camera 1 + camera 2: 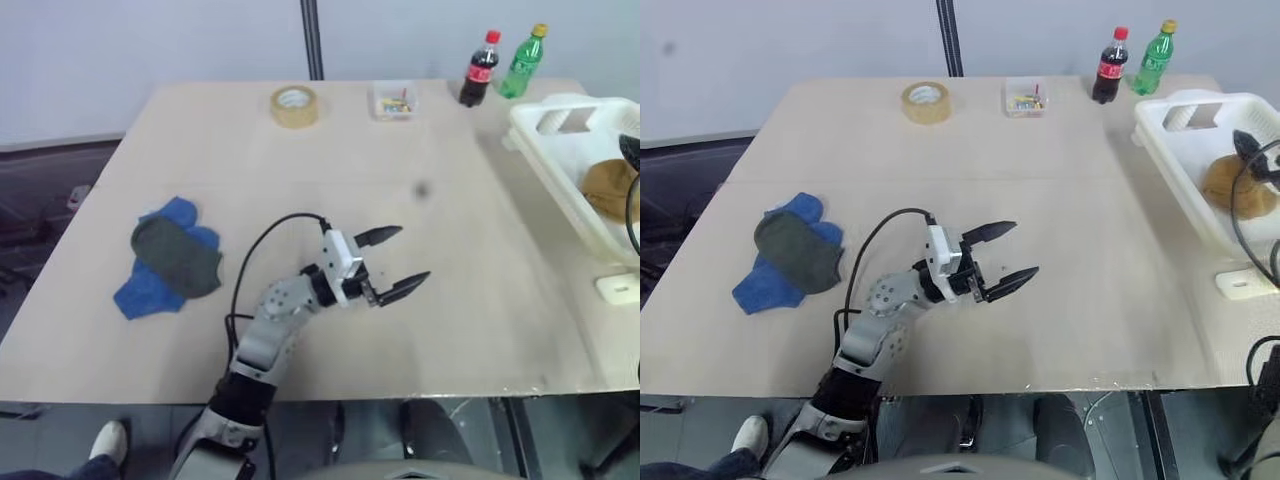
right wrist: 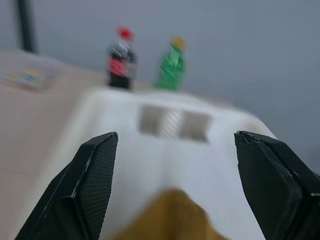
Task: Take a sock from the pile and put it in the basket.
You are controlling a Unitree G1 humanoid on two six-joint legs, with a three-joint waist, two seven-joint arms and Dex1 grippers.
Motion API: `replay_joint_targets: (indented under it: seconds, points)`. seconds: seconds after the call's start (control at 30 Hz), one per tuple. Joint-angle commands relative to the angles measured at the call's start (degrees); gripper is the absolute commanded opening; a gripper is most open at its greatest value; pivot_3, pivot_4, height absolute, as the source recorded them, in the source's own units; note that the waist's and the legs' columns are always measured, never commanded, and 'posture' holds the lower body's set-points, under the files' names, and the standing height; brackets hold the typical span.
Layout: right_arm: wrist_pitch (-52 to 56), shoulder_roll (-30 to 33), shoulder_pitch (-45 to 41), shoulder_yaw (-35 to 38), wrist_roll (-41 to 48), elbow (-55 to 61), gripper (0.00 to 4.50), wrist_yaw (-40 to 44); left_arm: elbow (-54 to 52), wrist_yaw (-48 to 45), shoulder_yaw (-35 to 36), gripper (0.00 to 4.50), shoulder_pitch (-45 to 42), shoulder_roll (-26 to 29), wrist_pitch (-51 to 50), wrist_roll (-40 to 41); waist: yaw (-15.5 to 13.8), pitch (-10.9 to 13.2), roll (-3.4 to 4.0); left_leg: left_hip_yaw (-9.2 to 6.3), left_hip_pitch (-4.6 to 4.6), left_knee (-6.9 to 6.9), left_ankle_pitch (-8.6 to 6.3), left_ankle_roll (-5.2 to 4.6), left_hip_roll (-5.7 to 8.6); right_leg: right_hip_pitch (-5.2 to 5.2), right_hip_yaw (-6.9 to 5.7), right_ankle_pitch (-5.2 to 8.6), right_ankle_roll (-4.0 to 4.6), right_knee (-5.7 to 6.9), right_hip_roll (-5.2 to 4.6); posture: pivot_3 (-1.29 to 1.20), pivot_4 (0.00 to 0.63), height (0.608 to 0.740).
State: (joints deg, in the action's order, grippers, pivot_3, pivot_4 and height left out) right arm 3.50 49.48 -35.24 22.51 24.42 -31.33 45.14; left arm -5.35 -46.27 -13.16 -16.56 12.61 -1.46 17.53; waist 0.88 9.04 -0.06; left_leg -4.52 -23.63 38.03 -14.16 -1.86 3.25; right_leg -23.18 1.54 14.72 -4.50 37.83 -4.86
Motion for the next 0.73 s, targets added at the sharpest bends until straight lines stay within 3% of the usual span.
replay_joint_targets:
  seconds: [0.03, 0.17, 0.23, 0.57, 0.73]
  points:
    - [8.4, -3.2, 9.2, -0.4, 11.5, 20.8, 3.85, 8.3, -6.2, 3.8, 4.4, 4.5, 2.6, 2.9, -6.6, 2.0, 0.0, 0.0, 0.01, -0.07, -0.01, 0.03, -0.03, -0.05, -0.04, 0.01, -0.03, 0.0, 0.0, 0.01, 0.02, 0.0, 0.15, 0.738]
    - [18.9, -7.0, 24.7, -4.3, 20.5, 42.4, 3.85, 9.8, -13.3, 8.8, 9.1, 4.5, 9.3, 4.2, -20.5, 10.4, -0.3, 0.0, 0.05, -0.15, -0.06, 0.07, -0.15, -0.23, -0.06, -0.02, -0.04, 0.01, 0.01, 0.04, -0.03, 0.0, 0.15, 0.738]
    - [19.9, -8.2, 30.4, -6.6, 19.4, 45.8, 3.85, 9.8, -16.7, 10.6, 9.2, 4.5, 13.3, 6.1, -21.0, 7.6, -0.7, 0.0, 0.05, -0.19, -0.08, 0.2, -0.18, -0.26, -0.01, -0.01, -0.06, 0.0, 0.01, 0.05, -0.08, 0.0, 0.15, 0.738]
    - [11.1, -9.3, 42.2, -9.0, 10.2, 38.6, 3.85, 17.1, -30.5, 14.8, 17.7, 4.5, 31.9, 10.3, -24.1, 11.3, -0.8, 0.0, 0.05, -0.08, 0.7, 0.05, -0.27, -0.35, 0.01, 0.73, 0.02, -0.03, -0.06, -0.06, -0.18, 0.0, 0.15, 0.738]
    - [10.0, -9.1, 42.9, -7.1, 10.4, 36.9, 3.85, 18.7, -31.8, 15.7, 19.3, 4.5, 35.2, 10.2, -22.9, 11.4, -1.1, 0.0, 0.05, 0.0, 0.73, -0.01, -0.27, -0.35, -0.02, 0.74, 0.07, -0.02, -0.06, -0.11, -0.2, 0.0, 0.15, 0.738]
